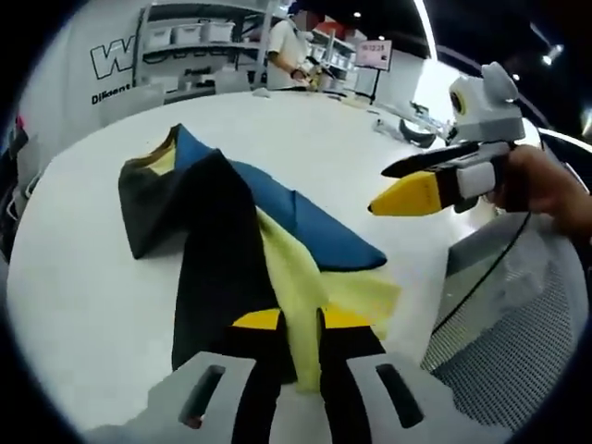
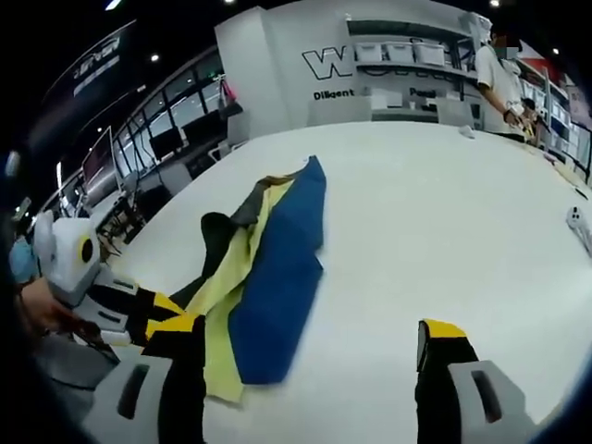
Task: Fold the garment on the visible template until the final outline fits inside the template.
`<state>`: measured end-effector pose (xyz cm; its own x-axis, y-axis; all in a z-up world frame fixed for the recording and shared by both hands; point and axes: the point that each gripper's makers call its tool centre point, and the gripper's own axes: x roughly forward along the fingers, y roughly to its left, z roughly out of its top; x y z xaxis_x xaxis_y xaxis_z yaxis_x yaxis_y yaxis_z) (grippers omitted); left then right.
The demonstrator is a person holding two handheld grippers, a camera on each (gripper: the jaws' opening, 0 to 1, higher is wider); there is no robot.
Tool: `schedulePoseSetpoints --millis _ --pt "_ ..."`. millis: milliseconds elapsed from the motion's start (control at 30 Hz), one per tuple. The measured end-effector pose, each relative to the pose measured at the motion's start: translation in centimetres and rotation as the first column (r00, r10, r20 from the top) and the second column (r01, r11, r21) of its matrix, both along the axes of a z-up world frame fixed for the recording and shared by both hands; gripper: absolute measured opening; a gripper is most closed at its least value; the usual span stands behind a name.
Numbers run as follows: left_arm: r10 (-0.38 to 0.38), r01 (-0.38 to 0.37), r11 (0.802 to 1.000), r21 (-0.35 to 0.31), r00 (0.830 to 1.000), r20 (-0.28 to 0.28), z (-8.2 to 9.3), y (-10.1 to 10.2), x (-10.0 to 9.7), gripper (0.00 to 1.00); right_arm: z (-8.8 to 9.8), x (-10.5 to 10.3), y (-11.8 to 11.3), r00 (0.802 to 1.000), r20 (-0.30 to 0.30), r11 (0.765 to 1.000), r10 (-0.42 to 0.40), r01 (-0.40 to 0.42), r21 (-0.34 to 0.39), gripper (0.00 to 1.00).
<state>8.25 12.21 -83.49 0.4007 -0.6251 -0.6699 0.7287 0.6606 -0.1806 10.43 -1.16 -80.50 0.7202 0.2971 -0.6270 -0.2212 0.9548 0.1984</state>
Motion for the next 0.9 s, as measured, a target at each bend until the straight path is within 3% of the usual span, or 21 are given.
schedulePoseSetpoints --millis 100,267,333,500,800,900 --pt "0.05 -0.05 0.999 -0.006 0.998 -0.025 -0.5 0.3 0.3 0.03 -0.2 -0.1 0.1 1.0 -0.006 1.0 0.004 -0.004 0.004 0.94" --pt "0.041 -0.041 0.999 -0.018 0.999 -0.029 -0.5 0.4 0.0 0.0 -0.3 -0.1 0.2 1.0 -0.011 1.0 0.005 -0.005 0.007 0.93" --pt "0.056 -0.059 0.996 -0.06 0.997 -0.046 0.0 0.4 0.0 0.0 -0.4 -0.1 0.3 1.0 -0.013 1.0 0.013 -0.013 0.003 0.93" --pt "0.095 -0.1 0.991 -0.086 0.994 -0.06 0.9 1.0 -0.1 0.0 -0.4 -0.1 0.3 1.0 -0.013 1.0 0.013 -0.013 0.0 0.93" --pt "0.198 -0.211 0.967 -0.142 0.975 -0.101 3.0 2.6 -0.2 0.0 -0.6 -0.1 0.5 1.0 -0.014 1.0 0.023 -0.023 -0.011 0.94" --pt "0.235 -0.26 0.95 -0.174 0.96 -0.15 3.6 2.9 -0.4 0.0 -0.6 -0.1 0.6 1.0 -0.015 1.0 0.028 -0.028 -0.01 0.94"
